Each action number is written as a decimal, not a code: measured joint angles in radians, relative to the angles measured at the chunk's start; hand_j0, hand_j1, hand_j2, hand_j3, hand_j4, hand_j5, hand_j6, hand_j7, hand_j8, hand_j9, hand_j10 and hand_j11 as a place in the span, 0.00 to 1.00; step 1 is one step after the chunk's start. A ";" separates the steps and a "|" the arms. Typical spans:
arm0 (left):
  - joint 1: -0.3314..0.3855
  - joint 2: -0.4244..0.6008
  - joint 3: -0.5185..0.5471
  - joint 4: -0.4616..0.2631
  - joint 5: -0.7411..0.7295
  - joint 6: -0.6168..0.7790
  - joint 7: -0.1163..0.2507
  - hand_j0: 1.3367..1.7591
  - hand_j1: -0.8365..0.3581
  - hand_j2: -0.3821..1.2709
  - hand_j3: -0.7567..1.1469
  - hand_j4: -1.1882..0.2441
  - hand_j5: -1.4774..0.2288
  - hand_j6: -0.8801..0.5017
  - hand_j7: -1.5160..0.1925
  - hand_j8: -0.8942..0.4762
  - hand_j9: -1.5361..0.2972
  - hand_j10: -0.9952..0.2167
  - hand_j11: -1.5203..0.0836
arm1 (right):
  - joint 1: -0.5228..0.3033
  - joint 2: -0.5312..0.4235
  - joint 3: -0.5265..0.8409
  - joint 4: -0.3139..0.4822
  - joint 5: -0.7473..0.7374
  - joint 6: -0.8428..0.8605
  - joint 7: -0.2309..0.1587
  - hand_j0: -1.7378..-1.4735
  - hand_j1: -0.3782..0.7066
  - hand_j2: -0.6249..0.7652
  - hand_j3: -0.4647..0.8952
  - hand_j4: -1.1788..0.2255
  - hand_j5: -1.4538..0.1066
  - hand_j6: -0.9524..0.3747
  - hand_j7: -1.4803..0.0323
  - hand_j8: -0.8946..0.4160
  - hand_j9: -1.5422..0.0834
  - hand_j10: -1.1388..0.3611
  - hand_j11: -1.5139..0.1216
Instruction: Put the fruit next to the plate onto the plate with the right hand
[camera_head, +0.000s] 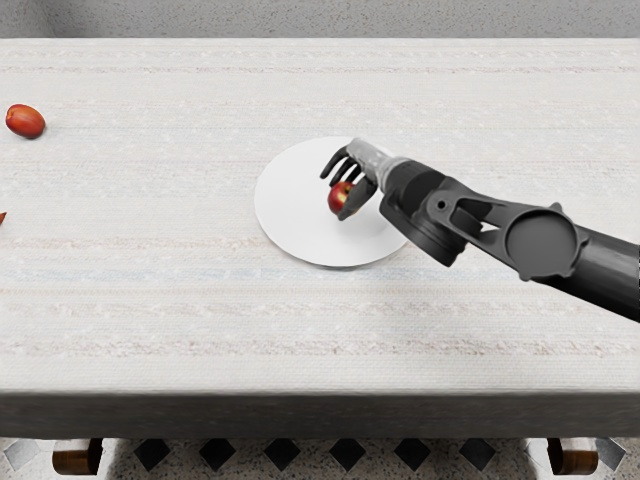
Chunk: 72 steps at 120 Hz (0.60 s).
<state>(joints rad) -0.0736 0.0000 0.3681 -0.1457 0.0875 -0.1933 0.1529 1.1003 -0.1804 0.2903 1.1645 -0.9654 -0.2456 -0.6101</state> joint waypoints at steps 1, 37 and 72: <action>0.000 0.000 0.000 0.000 0.000 0.000 0.000 0.76 0.76 0.26 0.40 0.67 0.69 0.47 0.71 0.48 0.67 0.63 0.76 | -0.001 0.001 0.000 0.000 0.000 0.000 0.000 0.30 0.58 0.62 0.34 0.43 0.44 0.29 0.48 0.33 0.48 0.40 0.46; 0.000 0.000 0.000 0.000 0.000 0.000 0.000 0.76 0.76 0.26 0.40 0.67 0.69 0.47 0.71 0.48 0.67 0.63 0.76 | -0.017 0.009 -0.014 -0.006 -0.001 -0.012 0.000 0.30 0.58 0.60 0.34 0.44 0.45 0.29 0.49 0.33 0.48 0.40 0.47; 0.000 0.000 0.000 0.000 0.000 0.000 0.000 0.76 0.76 0.26 0.40 0.67 0.69 0.47 0.71 0.48 0.67 0.63 0.76 | -0.015 0.016 -0.031 -0.013 -0.002 -0.044 -0.001 0.30 0.47 0.48 0.34 0.54 0.57 0.40 0.61 0.39 0.60 0.47 0.58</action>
<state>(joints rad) -0.0736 0.0000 0.3681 -0.1457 0.0875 -0.1933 0.1529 1.0849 -0.1644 0.2592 1.1519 -0.9679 -0.2892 -0.6108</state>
